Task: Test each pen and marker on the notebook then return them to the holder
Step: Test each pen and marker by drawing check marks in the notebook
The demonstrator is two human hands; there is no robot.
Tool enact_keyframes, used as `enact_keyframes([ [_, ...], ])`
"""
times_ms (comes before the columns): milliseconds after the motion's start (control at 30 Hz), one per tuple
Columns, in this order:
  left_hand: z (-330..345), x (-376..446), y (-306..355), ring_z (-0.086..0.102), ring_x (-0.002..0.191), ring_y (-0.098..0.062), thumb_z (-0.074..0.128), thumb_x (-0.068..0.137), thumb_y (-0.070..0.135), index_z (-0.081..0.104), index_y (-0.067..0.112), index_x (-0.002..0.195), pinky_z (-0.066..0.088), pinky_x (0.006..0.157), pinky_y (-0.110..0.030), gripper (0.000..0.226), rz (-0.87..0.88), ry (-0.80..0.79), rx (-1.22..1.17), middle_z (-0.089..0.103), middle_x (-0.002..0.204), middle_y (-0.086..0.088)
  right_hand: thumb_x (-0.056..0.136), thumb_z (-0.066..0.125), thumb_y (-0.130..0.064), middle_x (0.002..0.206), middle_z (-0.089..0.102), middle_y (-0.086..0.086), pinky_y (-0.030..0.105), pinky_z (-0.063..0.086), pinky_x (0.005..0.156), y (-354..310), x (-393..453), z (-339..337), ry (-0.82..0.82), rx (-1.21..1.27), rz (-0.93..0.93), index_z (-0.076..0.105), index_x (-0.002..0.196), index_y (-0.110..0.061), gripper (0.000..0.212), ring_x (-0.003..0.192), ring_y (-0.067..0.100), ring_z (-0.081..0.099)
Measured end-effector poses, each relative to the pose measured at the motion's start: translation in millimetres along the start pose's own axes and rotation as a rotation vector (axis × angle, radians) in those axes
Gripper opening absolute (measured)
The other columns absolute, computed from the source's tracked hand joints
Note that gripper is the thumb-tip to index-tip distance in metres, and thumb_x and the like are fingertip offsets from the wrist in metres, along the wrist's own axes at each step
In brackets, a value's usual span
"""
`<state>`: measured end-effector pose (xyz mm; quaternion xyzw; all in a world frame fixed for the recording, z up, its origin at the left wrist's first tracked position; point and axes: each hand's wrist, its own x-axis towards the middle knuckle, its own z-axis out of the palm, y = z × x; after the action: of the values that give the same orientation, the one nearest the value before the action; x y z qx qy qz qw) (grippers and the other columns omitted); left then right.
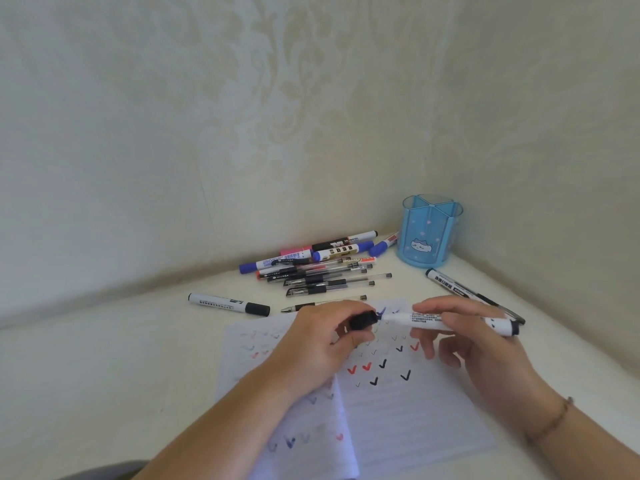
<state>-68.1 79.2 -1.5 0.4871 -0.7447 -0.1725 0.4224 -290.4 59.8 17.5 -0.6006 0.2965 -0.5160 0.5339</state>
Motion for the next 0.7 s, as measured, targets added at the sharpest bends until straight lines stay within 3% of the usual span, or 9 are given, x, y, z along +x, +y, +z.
enact_keyframes([
  [133,0,0,1,0.063,0.086,0.001,0.069,0.089,0.024,0.067,0.028,0.111,0.051,0.080,-0.018,0.022,0.110,0.010,0.009,0.066,0.092,0.025,0.076,0.053,-0.014,0.068,0.068,0.021,0.026,0.026,0.044,0,0,5,-0.016,-0.055,0.049,0.073,0.079,-0.011,0.020,0.053,0.027,0.052],
  [233,0,-1,3,0.060,0.082,0.002,0.060,0.095,0.028,0.062,0.030,0.113,0.050,0.073,-0.019,0.018,0.158,-0.038,0.002,0.065,0.091,0.019,0.077,0.062,-0.022,0.073,0.070,0.021,0.027,0.027,0.045,-3,0,7,-0.050,-0.070,0.078,0.073,0.080,-0.013,0.015,0.053,0.029,0.055],
  [333,1,-2,3,0.054,0.072,0.004,0.054,0.098,0.033,0.062,0.024,0.111,0.043,0.064,-0.014,0.018,0.167,-0.057,-0.011,0.057,0.080,0.027,0.075,0.072,-0.039,0.076,0.071,0.020,0.025,0.030,0.043,-4,-1,9,-0.052,-0.086,0.061,0.073,0.082,-0.012,0.028,0.052,0.031,0.058],
  [433,2,-1,5,0.050,0.064,0.002,0.052,0.099,0.033,0.065,0.016,0.106,0.037,0.060,-0.011,0.023,0.178,-0.032,-0.023,0.054,0.076,0.022,0.079,0.063,-0.024,0.074,0.070,0.020,0.026,0.026,0.042,-2,-1,12,-0.027,-0.083,0.026,0.073,0.079,-0.014,0.014,0.048,0.033,0.059],
  [600,1,-1,4,0.052,0.064,0.002,0.055,0.098,0.025,0.066,0.014,0.100,0.036,0.060,-0.009,0.015,0.173,-0.040,-0.037,0.053,0.076,0.028,0.080,0.062,-0.019,0.072,0.071,0.017,0.023,0.027,0.041,1,-1,15,-0.072,-0.108,-0.002,0.073,0.081,-0.015,0.012,0.048,0.035,0.062],
  [667,3,1,3,0.053,0.063,-0.001,0.057,0.097,0.023,0.066,0.017,0.100,0.039,0.059,-0.012,0.012,0.162,-0.058,-0.046,0.055,0.074,0.025,0.079,0.068,-0.027,0.071,0.070,0.017,0.023,0.030,0.042,1,2,12,-0.107,-0.103,-0.009,0.073,0.081,-0.015,0.013,0.049,0.032,0.062],
  [700,3,3,4,0.053,0.062,-0.003,0.058,0.097,0.024,0.066,0.020,0.101,0.040,0.058,-0.015,0.010,0.156,-0.064,-0.053,0.055,0.072,0.024,0.077,0.073,-0.038,0.068,0.069,0.016,0.025,0.032,0.043,2,4,10,-0.125,-0.108,-0.027,0.072,0.082,-0.015,0.024,0.050,0.030,0.060],
])
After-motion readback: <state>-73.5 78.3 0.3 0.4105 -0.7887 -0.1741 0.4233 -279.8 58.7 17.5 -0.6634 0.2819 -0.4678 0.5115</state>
